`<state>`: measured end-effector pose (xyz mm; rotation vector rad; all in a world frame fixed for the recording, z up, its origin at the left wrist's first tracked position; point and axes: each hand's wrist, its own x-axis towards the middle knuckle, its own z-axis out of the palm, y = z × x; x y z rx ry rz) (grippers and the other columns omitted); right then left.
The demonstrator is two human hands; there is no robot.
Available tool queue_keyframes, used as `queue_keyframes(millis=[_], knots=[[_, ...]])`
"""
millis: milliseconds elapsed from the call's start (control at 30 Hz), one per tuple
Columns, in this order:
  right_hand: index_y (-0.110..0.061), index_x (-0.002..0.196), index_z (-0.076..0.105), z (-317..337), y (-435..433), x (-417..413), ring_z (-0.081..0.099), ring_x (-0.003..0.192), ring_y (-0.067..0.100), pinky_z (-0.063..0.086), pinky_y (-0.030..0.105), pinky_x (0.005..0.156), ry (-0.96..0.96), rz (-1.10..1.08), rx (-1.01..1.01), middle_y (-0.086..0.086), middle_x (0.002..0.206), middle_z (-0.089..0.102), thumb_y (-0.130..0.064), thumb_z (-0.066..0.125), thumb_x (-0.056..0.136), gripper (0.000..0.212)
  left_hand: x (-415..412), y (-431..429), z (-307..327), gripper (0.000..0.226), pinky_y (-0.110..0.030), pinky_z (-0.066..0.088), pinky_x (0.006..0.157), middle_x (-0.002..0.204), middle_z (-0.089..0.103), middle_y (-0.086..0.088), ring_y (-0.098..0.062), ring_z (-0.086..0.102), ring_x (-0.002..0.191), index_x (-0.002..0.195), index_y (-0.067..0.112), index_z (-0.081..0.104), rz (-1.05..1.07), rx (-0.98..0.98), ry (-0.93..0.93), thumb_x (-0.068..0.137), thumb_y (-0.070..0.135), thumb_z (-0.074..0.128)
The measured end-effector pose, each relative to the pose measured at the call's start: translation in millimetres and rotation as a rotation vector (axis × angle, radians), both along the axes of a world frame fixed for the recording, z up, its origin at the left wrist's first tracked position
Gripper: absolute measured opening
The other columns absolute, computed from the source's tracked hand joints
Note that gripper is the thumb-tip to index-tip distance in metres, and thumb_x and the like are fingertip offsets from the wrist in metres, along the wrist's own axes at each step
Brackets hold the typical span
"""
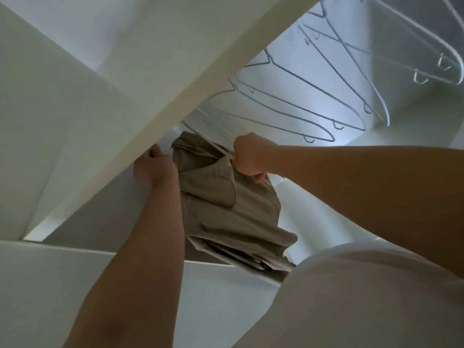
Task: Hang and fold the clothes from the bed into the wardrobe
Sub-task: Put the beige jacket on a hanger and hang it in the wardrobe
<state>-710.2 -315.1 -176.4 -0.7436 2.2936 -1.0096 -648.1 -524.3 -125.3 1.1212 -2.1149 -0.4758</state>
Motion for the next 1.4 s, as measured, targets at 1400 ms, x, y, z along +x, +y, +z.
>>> queue_keyframes(millis=[1400], knots=[[-0.011, 0.067, 0.055, 11.7, 50.8, 2.9, 0.057, 0.029, 0.011, 0.036, 0.014, 0.029, 0.115, -0.231, -0.038, 0.003, 0.045, 0.058, -0.004, 0.056, 0.091, 0.025, -42.4, 68.1, 10.6, 0.027, -0.037, 0.050, 0.082, 0.090, 0.066, -0.014, -0.028, 0.059, 0.086, 0.094, 0.003, 0.069, -0.356, -0.208, -0.489, 0.102, 0.019, 0.048]])
